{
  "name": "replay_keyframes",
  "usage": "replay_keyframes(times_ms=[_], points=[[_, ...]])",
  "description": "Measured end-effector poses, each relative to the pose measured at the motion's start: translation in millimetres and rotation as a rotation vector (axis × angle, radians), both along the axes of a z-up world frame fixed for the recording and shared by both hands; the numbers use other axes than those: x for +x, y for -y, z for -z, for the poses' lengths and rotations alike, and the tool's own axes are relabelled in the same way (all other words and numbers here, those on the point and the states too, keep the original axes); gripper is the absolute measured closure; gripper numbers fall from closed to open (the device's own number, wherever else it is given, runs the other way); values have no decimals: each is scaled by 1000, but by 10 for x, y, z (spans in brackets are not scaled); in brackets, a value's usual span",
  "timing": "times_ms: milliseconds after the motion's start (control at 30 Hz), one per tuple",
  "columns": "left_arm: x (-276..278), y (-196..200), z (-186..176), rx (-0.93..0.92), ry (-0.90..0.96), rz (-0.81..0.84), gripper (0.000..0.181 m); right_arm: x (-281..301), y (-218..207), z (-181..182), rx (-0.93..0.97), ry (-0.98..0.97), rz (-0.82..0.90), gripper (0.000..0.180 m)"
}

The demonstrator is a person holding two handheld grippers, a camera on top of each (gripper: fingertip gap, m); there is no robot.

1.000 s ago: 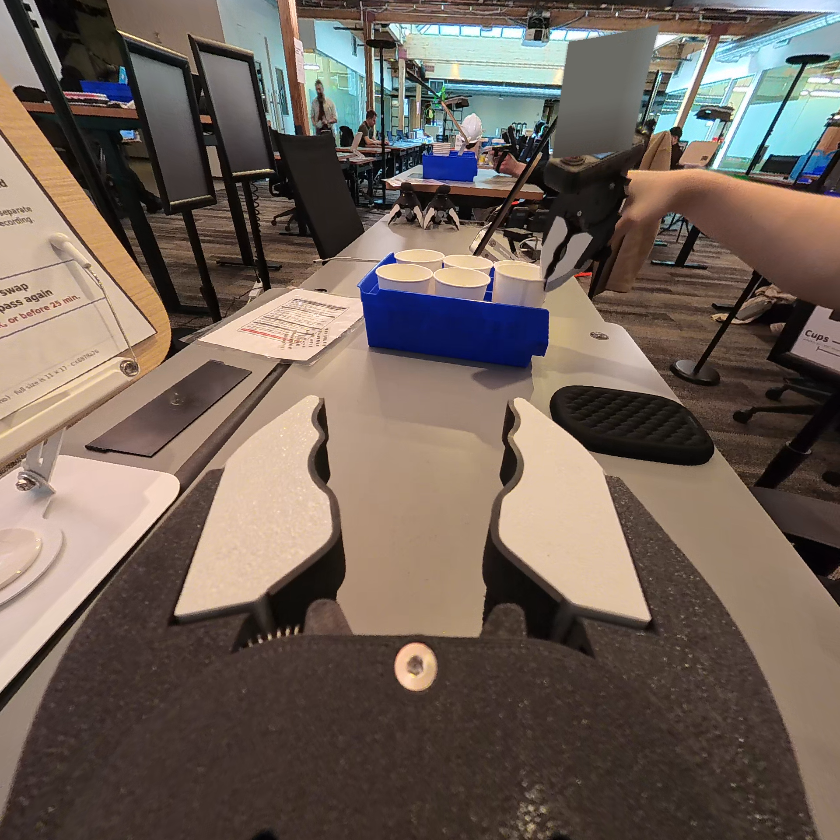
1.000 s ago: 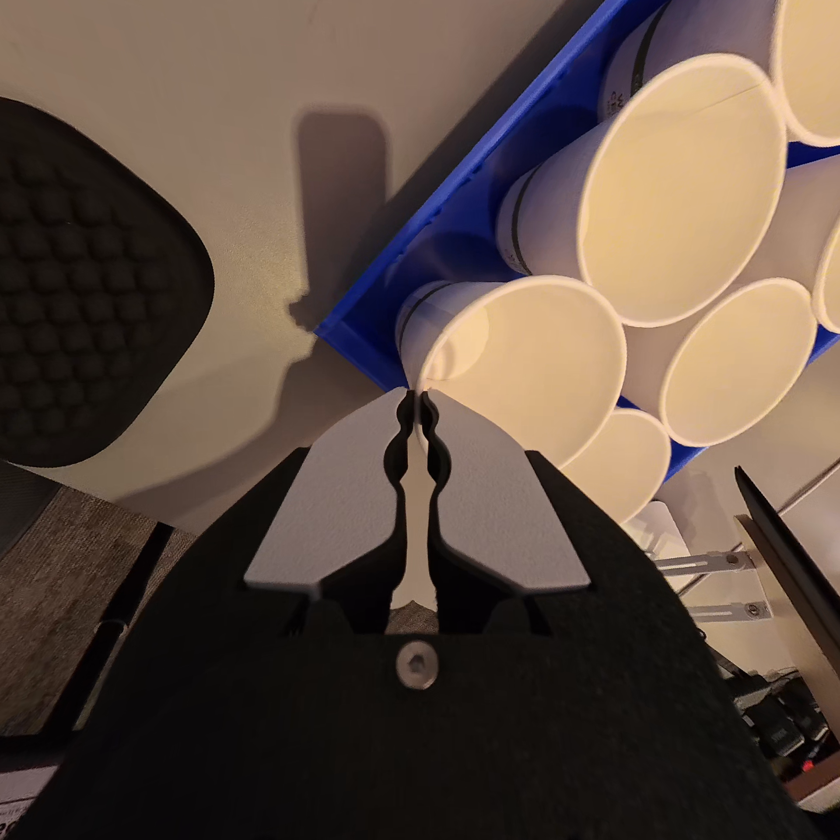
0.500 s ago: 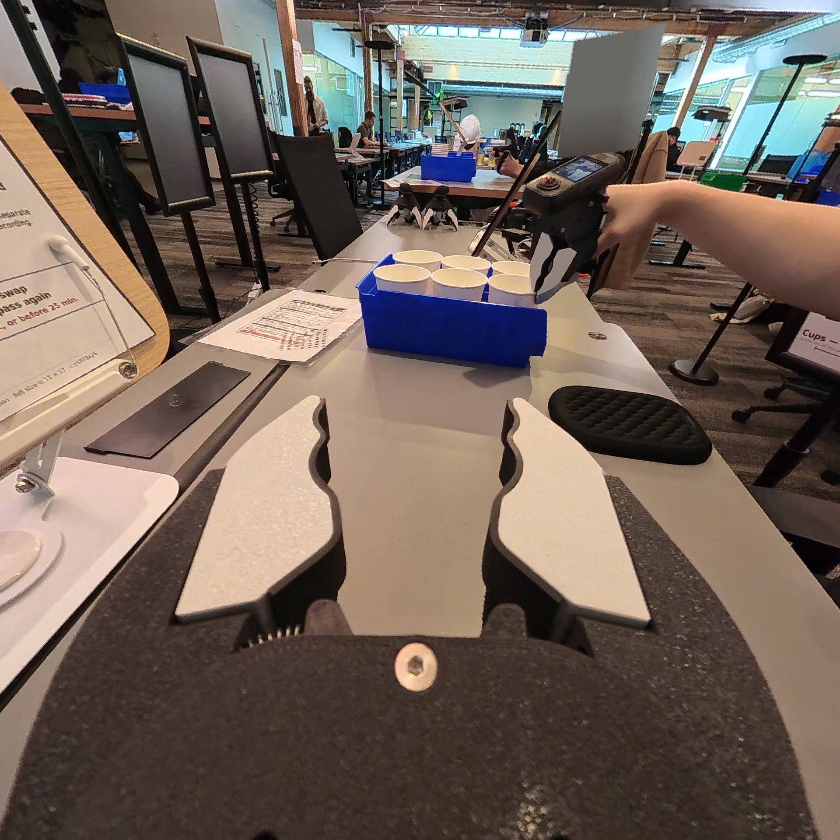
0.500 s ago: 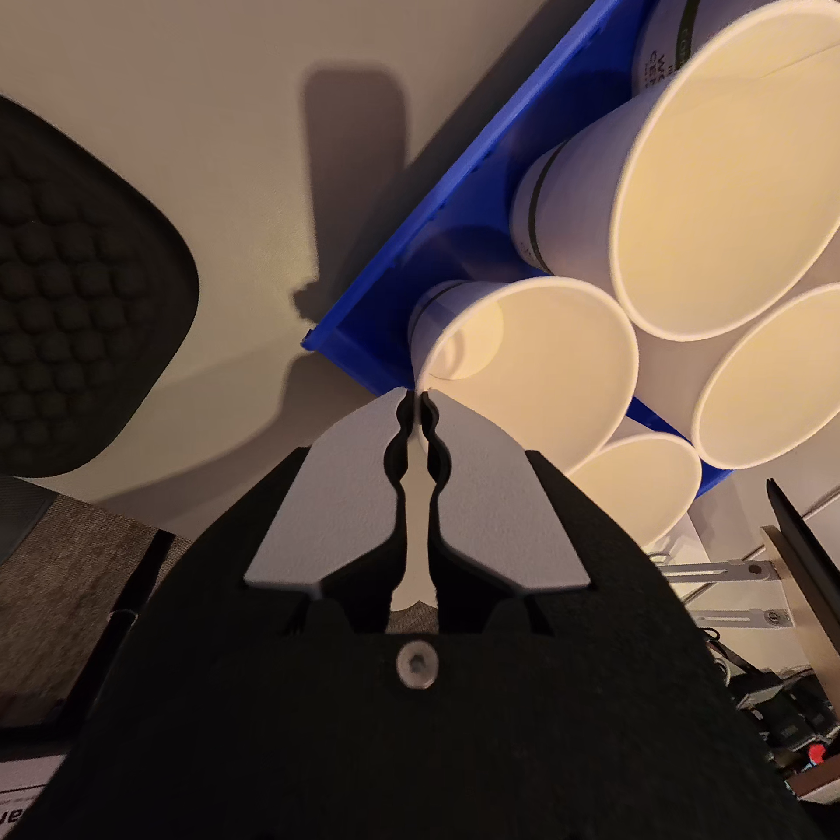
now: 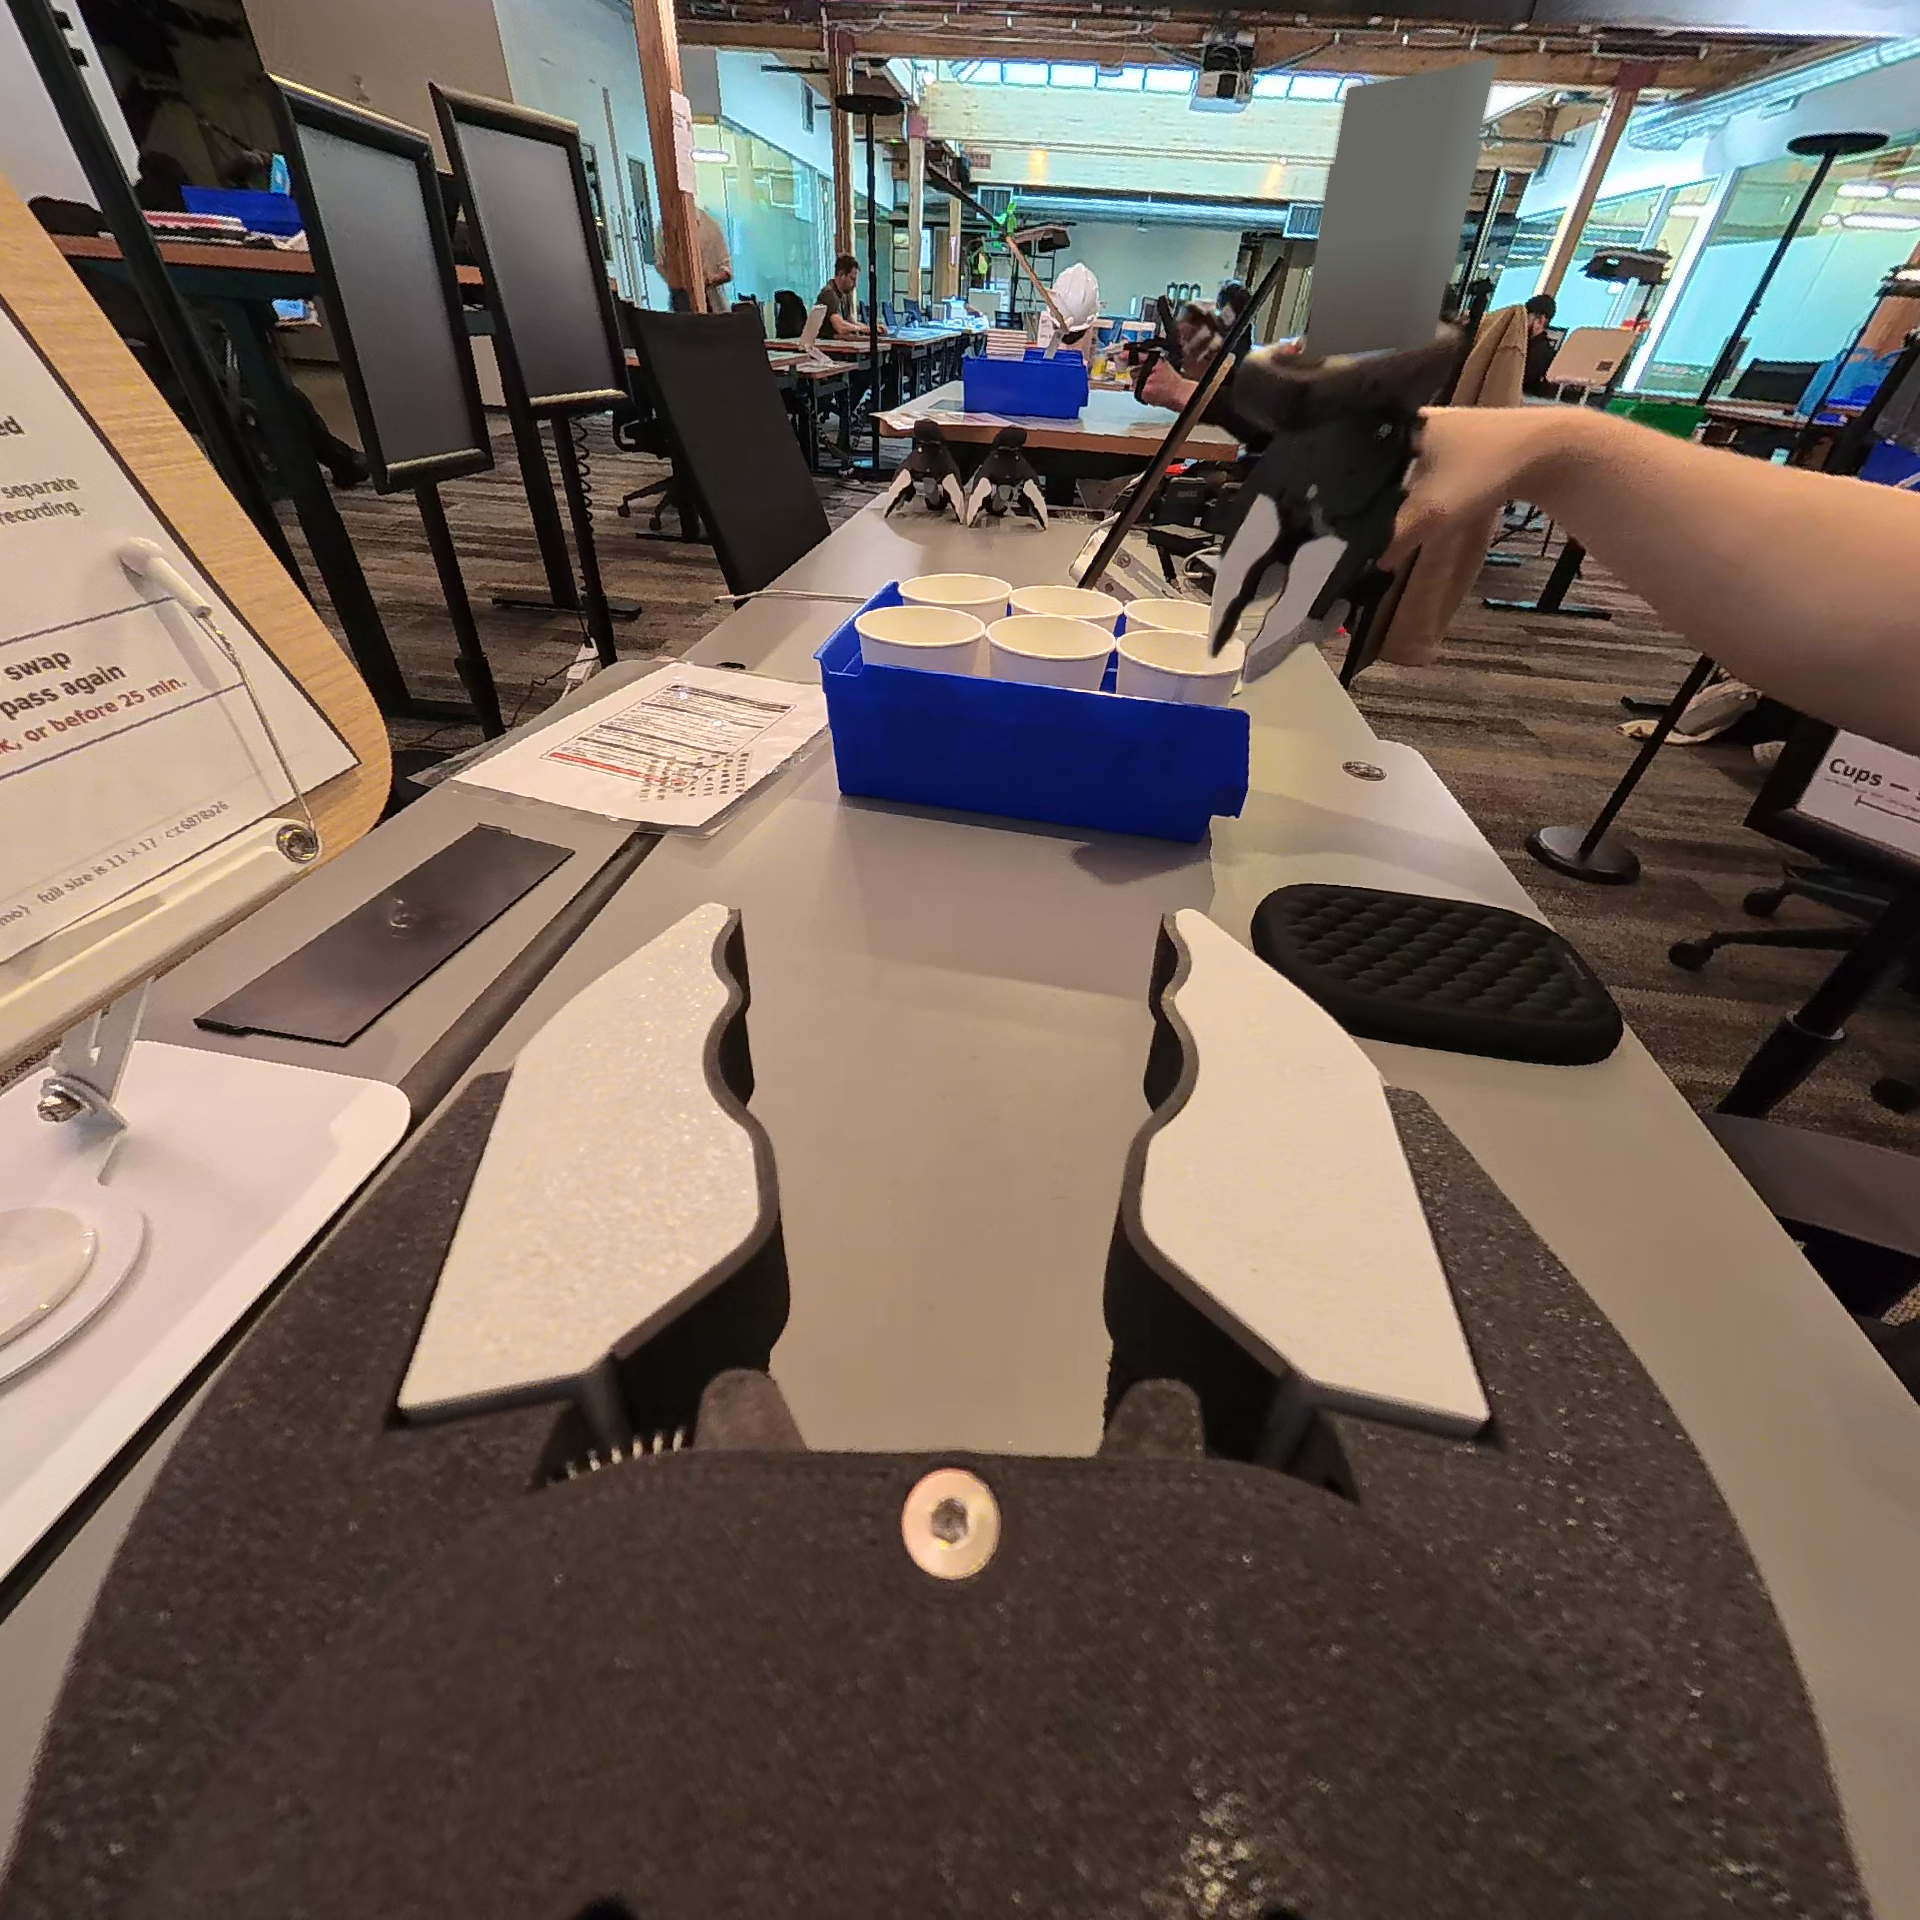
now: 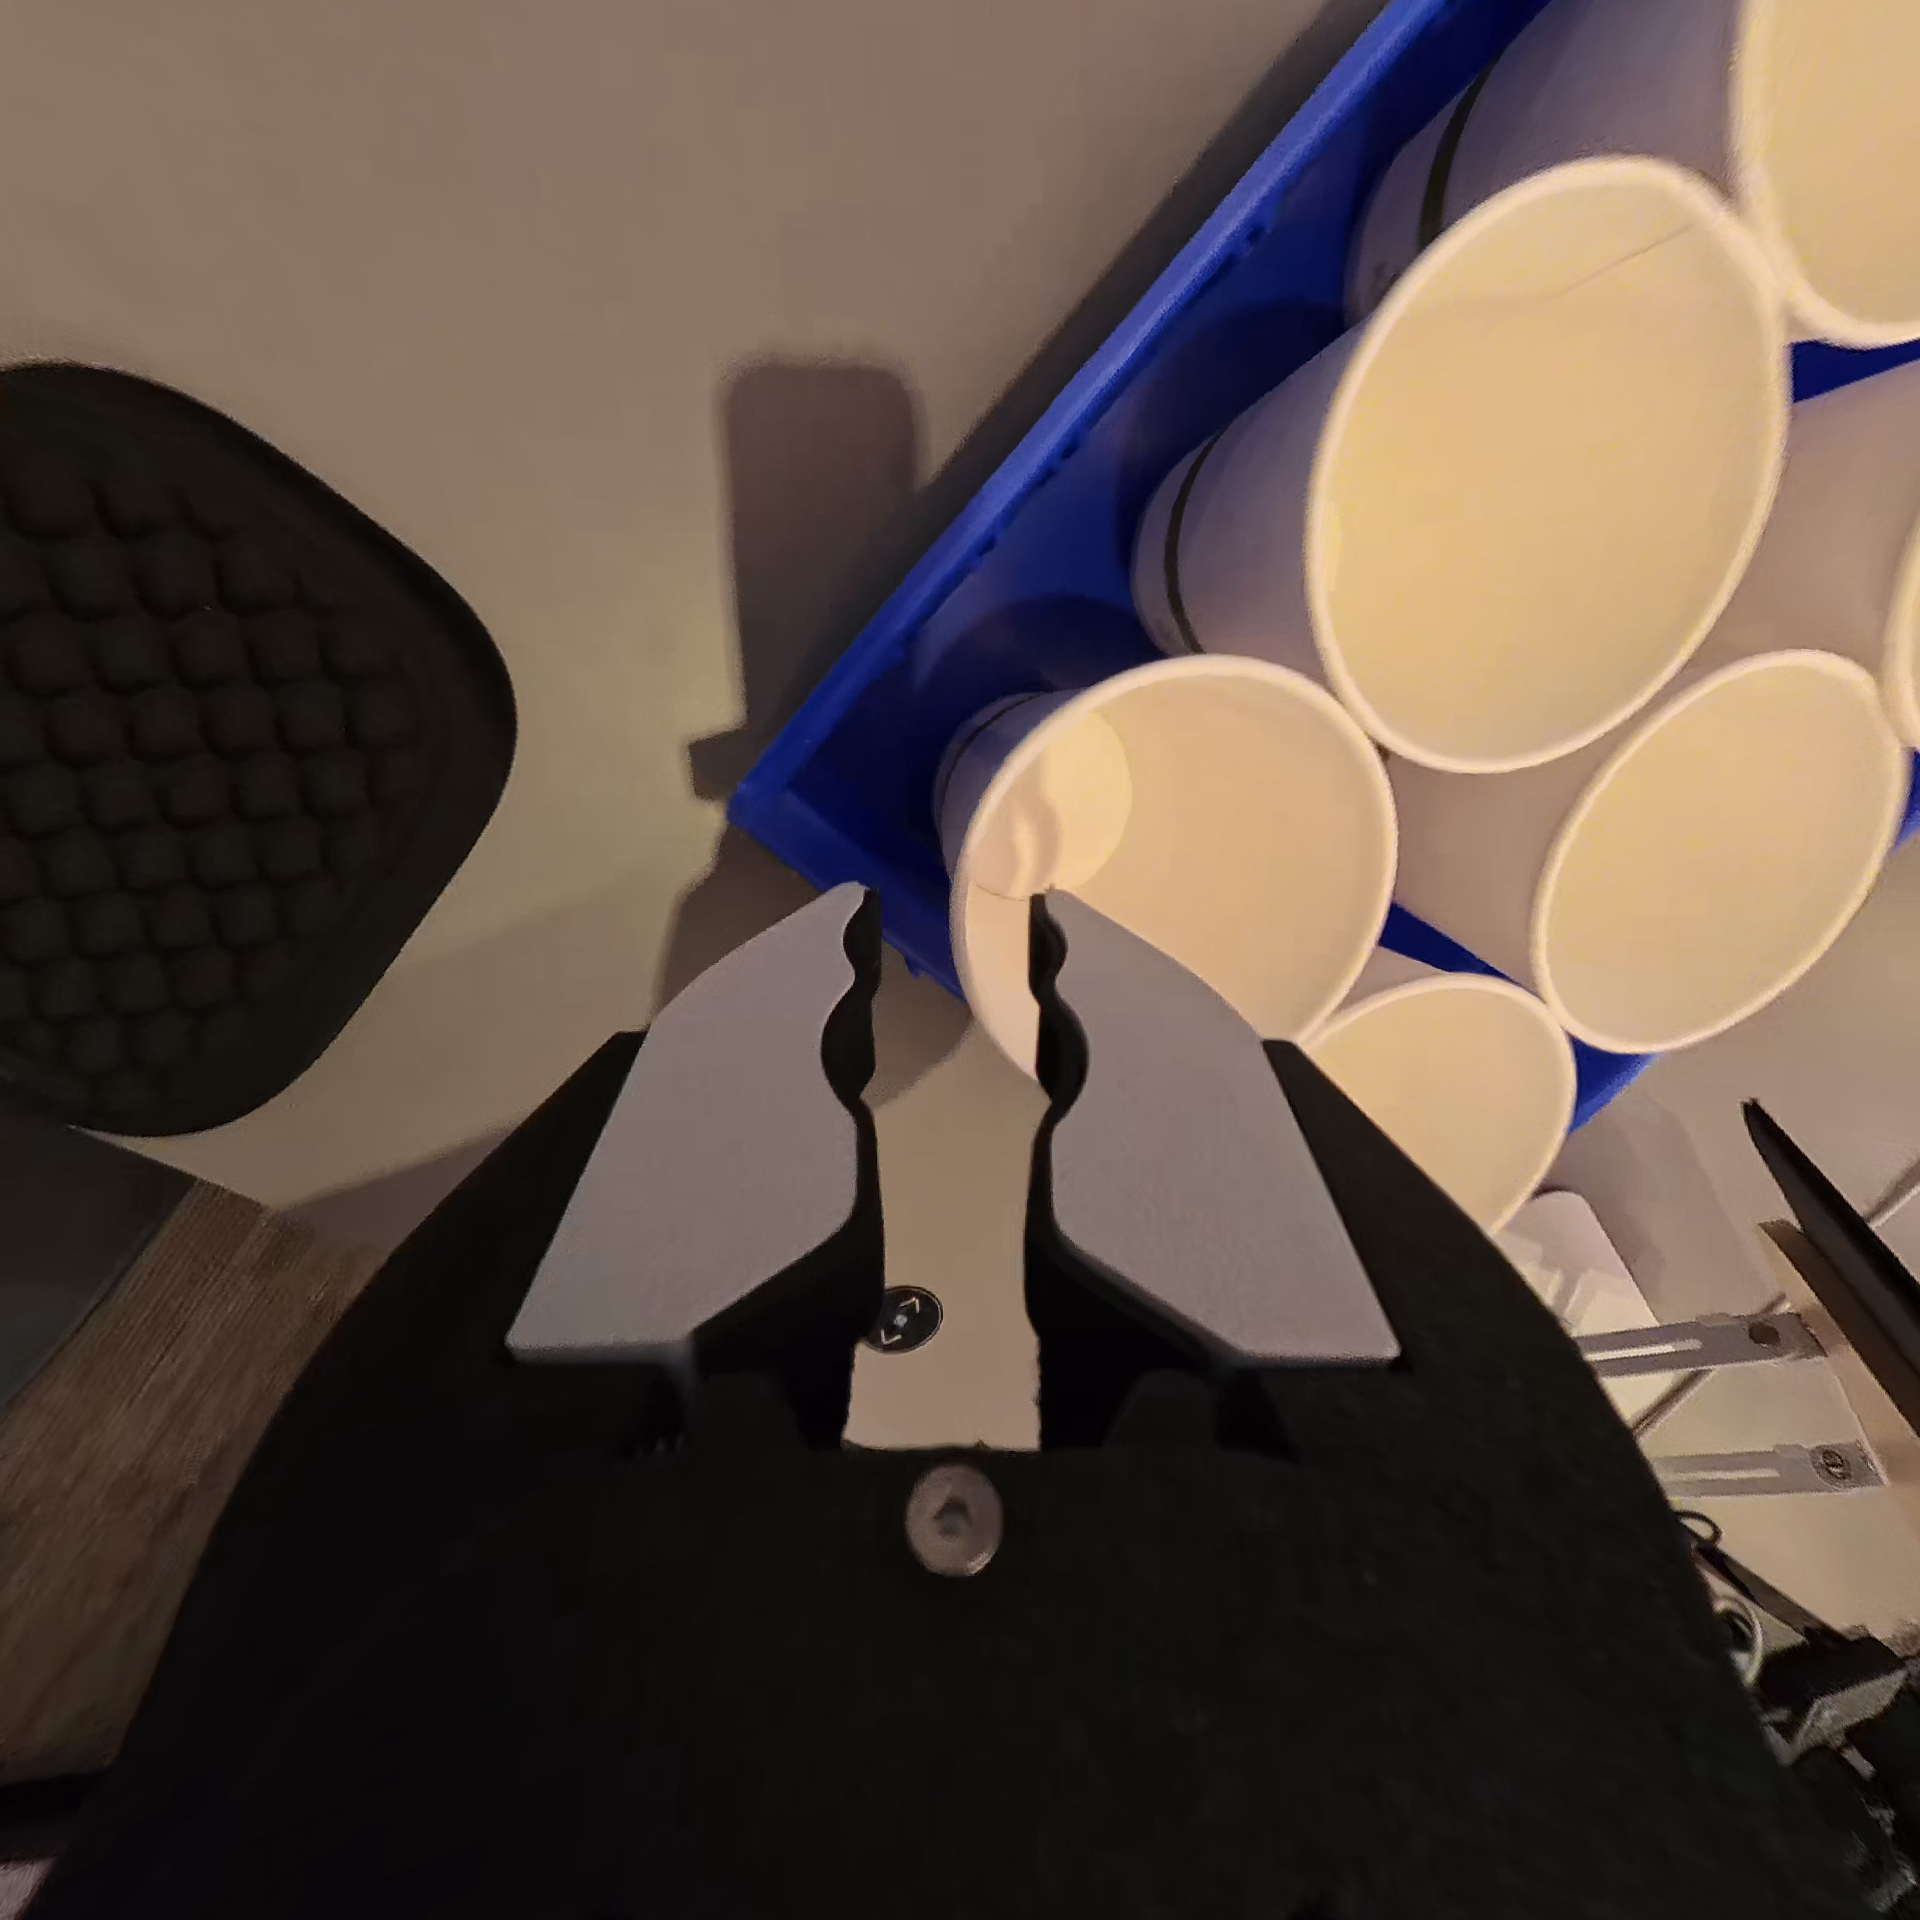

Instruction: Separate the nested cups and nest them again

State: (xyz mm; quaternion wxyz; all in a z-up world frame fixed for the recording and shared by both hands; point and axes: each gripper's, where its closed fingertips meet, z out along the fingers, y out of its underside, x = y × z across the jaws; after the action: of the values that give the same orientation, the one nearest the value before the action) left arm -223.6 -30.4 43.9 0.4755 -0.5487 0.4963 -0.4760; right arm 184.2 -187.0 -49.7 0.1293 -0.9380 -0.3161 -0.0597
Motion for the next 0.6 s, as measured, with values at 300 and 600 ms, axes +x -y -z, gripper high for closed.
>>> replay_keyframes(times_ms=[300,600], points=[[19,12,1,0,-18,-15,107,358,-98,-831,362,-38,187,149],[-3,130,-235,76,-31,-63,107,1546,-192,-456,309,-145,695,155]])
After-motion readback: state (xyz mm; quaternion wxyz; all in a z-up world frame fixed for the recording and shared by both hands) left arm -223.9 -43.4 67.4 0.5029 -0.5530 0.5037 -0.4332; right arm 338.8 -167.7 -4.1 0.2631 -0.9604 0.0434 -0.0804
